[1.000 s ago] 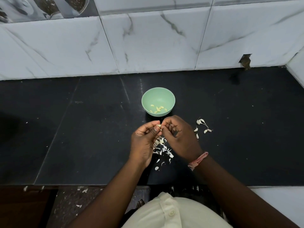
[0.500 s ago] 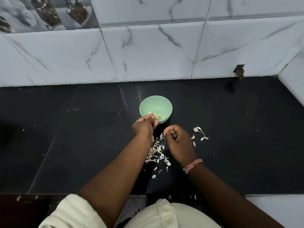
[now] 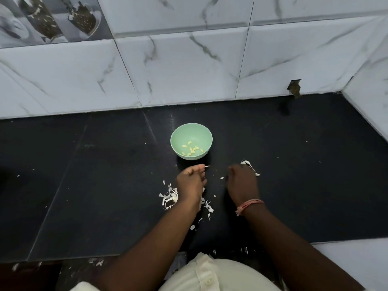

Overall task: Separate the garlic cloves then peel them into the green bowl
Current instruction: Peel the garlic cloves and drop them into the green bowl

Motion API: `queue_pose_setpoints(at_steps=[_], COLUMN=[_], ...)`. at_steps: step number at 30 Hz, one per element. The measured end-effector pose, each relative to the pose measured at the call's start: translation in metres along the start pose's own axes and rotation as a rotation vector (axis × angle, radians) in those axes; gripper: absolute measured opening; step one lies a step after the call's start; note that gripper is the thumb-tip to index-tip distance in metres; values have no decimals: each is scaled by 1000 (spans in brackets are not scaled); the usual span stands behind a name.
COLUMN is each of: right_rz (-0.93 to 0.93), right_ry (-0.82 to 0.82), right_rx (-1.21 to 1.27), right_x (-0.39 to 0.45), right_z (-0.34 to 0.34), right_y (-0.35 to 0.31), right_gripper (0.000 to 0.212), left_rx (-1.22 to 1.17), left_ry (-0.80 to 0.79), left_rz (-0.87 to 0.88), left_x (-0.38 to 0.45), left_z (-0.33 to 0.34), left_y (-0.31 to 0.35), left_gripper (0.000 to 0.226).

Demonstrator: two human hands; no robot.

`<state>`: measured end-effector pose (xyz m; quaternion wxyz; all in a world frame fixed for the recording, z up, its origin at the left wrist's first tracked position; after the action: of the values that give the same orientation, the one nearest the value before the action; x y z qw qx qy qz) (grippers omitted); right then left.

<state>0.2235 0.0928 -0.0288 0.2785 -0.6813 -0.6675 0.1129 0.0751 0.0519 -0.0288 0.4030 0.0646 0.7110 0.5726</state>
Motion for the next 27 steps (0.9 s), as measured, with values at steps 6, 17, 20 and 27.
queue_pose_setpoints(at_steps=[6, 17, 20, 27], right_rz=[-78, -392, -424, -415], right_ry=[-163, -272, -365, -479], right_rx=[-140, -185, -121, -130], right_x=[13, -19, -27, -27], right_z=[2, 13, 20, 28], right_y=[25, -17, -27, -34], right_gripper=[15, 20, 21, 24], left_rx=[31, 100, 142, 376], left_ry=[-12, -63, -89, -104], left_rz=[-54, -78, -66, 46], left_x=[-2, -1, -1, 9], left_z=[-9, -13, -16, -23], left_y=[-10, -22, -24, -32], left_gripper=[33, 30, 20, 16])
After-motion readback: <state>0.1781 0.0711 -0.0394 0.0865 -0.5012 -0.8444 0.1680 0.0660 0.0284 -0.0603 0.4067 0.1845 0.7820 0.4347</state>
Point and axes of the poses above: each hand's wrist, its own x-axis towards the middle knuckle, its own z-axis out of the palm, y = z × x, the point moved 3 cm from there along x, towards the middle knuckle, and after that the axes turned 14 degrees about y, right-handed, at the moved point
